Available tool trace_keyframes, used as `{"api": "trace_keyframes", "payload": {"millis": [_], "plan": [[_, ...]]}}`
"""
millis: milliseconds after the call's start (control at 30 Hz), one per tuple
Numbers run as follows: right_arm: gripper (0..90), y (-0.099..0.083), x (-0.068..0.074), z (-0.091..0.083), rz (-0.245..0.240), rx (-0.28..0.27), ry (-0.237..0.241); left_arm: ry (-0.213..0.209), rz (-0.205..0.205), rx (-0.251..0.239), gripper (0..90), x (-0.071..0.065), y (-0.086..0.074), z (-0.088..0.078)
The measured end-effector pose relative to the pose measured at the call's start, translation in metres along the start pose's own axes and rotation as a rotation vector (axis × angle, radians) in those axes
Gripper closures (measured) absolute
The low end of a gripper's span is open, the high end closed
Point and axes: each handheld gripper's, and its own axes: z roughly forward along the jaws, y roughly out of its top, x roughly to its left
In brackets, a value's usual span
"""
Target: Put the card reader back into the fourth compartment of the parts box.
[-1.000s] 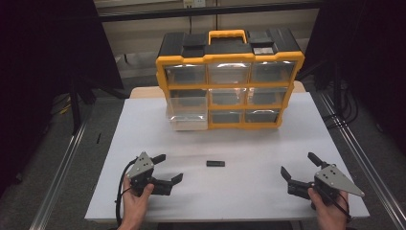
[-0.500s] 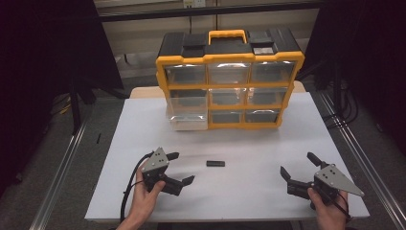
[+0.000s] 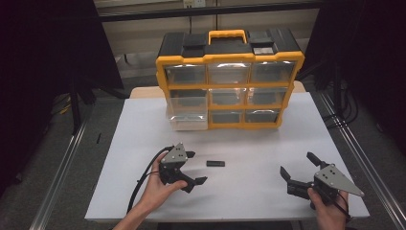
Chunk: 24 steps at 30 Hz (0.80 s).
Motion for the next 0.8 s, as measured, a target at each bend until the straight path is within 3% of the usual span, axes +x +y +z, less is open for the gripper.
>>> {"api": "trace_keyframes", "payload": {"millis": [467,567,800], "plan": [[1.9,0.000,0.001,0.001,0.000,0.004,0.004,-0.072,0.009,0.115,4.7,0.014,0.015,0.022],[1.9,0.000,0.001,0.001,-0.003,0.004,0.003,-0.098,-0.006,0.113,7.2,0.016,0.017,0.028],[1.9,0.000,0.001,0.000,-0.006,0.005,0.002,-0.090,0.004,0.149,11.4,0.024,0.022,0.038]]}}
